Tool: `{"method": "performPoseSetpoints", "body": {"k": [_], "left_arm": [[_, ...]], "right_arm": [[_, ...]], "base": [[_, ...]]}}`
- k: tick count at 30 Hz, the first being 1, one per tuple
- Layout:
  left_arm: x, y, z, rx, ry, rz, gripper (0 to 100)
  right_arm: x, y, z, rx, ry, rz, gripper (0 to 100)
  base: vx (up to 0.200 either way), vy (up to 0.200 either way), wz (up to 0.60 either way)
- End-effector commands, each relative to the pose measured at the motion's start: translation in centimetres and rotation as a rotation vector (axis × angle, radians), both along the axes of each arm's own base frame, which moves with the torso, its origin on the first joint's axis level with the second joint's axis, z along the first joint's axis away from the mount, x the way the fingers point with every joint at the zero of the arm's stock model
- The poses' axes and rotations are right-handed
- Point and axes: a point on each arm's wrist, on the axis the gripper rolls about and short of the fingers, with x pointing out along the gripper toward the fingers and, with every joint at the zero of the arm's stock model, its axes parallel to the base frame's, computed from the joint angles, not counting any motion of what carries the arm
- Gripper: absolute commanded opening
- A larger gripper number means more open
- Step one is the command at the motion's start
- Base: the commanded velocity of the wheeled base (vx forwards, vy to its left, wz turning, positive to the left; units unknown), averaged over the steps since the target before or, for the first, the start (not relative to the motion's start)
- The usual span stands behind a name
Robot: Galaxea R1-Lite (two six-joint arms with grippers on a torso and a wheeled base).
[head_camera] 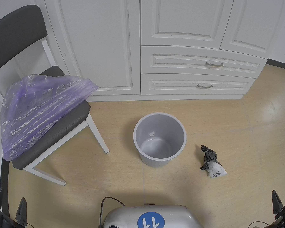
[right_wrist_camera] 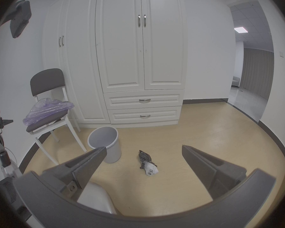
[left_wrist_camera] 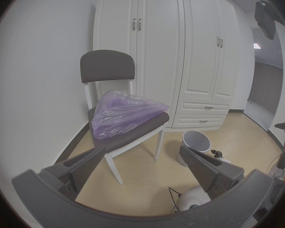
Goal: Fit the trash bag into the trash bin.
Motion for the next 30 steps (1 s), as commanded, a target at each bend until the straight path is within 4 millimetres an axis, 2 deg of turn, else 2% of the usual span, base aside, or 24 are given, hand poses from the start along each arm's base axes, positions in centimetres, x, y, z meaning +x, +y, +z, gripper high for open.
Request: {"method": "performPoseSetpoints", "body": {"k": [1,17,22,30], "left_arm": [[0.01,0.0,-0.47,0.001,0.0,0.001,100],[0.02,0.0,-0.51,0.007,0.002,0.002,100],[0.01,-0.07,-0.52,0.084,0.001,-0.028,100],[0.01,-0.12,-0.5,0.095,-0.001,-0.05,100]], "right_arm": [[0.01,0.0,-0.52,0.0,0.001,0.0,100],[0.01,0.0,-0.52,0.0,0.001,-0.002,100],[0.01,0.02,-0.52,-0.029,0.002,0.001,100],[0.01,0.05,-0.51,-0.059,0.0,0.015,100]], "base": [[0.0,0.0,0.0],[0.0,0.0,0.0],[0.0,0.0,0.0],[0.0,0.0,0.0]]}}
